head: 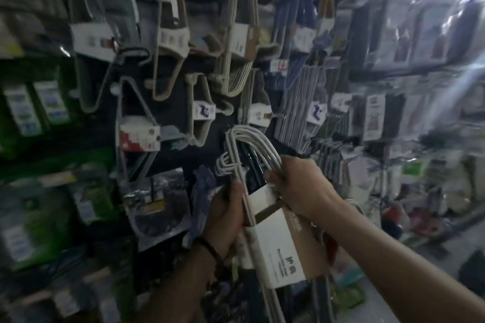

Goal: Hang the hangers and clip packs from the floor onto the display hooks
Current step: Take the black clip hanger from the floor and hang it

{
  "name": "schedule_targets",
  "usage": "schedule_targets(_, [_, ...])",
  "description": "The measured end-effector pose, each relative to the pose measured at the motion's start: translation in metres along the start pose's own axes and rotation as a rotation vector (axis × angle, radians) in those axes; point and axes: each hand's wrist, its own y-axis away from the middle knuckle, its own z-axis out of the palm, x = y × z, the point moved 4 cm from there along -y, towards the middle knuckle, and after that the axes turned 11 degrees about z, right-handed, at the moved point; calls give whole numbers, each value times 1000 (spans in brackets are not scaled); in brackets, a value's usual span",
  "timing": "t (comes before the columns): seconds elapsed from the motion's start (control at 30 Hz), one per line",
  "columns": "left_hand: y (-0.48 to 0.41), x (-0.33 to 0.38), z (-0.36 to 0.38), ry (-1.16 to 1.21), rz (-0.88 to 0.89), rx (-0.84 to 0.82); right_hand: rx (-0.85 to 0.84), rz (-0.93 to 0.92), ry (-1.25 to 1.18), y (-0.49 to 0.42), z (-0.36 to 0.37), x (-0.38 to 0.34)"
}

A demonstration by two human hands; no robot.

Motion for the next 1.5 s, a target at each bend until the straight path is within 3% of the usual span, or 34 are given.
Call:
schedule_targets(0.2, [-70,24,-8,-21,19,40,117,-41,73,-59,-61,9])
schedule_targets(0.43, [-166,59,-56,-232,262,73,187,-119,69,-137,-100,-20])
schedule_targets(0.57, [-204,101,-77,-375,496,74,225,-143,114,-193,-116,-49])
schedule_targets(0.7, [-252,143,-88,-438,644,-59,291,-140,193,-244,-136,-70])
schedule_targets(0.8, [-283,156,-78,-436,593,-231,329,-148,352,-282,-145,-80])
schedule_targets(1.07, [-354,180,-16,-509,538,-432,359,-200,314,-403,-172,-109])
schedule_targets(1.23, [-404,206,10,-560,535,-333,447,-294,269,-459,-208,-130])
schedule_targets(1.4, [-449,228,22,-619,535,-216,538,-309,39,-486,-235,-131])
schedule_targets(1.5, [-465,231,28,-604,523,-189,623,-336,62,-503,-236,-133])
